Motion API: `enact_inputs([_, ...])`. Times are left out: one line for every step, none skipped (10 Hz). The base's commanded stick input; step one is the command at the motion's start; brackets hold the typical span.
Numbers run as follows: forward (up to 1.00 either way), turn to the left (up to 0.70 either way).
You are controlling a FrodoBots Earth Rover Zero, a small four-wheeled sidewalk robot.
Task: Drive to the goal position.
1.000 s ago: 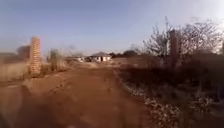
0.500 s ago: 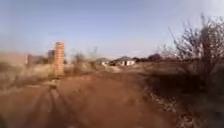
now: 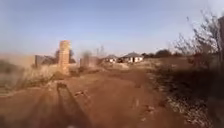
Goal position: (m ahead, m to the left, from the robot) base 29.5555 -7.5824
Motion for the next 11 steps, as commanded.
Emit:
enact_inputs([0.70, 0.00])
enact_inputs([0.70, 0.00])
enact_inputs([0.70, 0.00])
enact_inputs([0.70, 0.00])
enact_inputs([0.70, 0.00])
enact_inputs([0.70, 0.00])
enact_inputs([0.70, -0.13])
enact_inputs([0.70, -0.35])
enact_inputs([0.70, -0.35])
enact_inputs([0.70, -0.35])
enact_inputs([0.70, -0.35])
